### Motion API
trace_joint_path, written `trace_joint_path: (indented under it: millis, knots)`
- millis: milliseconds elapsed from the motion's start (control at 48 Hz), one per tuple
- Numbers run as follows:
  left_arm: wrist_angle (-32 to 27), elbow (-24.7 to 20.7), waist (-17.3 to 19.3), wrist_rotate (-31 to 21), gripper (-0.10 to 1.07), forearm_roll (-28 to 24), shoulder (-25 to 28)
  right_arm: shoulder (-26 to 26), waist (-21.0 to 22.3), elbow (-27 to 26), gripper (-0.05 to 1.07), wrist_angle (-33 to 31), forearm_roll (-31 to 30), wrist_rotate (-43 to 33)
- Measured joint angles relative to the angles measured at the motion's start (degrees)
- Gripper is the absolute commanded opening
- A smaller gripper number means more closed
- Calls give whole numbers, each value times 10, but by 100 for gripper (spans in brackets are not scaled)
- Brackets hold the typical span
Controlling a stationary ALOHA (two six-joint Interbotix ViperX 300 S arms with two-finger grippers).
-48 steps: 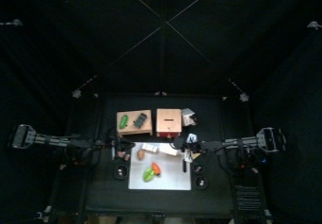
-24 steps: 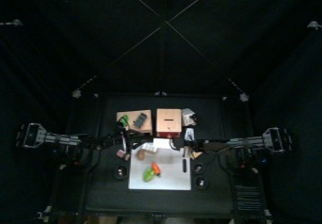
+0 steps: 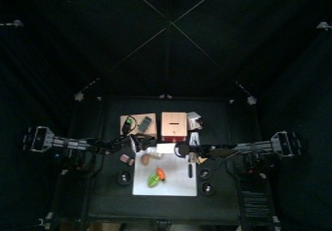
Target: Grab cleaver with other hand
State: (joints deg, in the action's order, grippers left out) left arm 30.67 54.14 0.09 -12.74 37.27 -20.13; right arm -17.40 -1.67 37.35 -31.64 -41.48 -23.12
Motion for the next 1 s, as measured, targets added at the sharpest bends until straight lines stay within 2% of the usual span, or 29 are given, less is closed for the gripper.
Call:
trace_joint_path:
  millis: [188, 458, 625, 771, 1000]
  knots:
    - [27, -19, -10, -4, 96, -33, 44, 0, 0, 1, 40, -4, -6, -1]
    - [38, -30, -14, -18, 96, -41, 73, 0, 1, 1, 40, -5, -9, -1]
    - [39, -30, -14, -67, 96, -66, 73, -1, 1, 1, 40, -6, -9, 0]
    - [39, -27, -13, -120, 96, -120, 77, -2, 1, 1, 40, -7, -9, 0]
    - [48, -19, 3, -233, 96, -224, 98, -2, 1, 0, 40, -7, -10, 0]
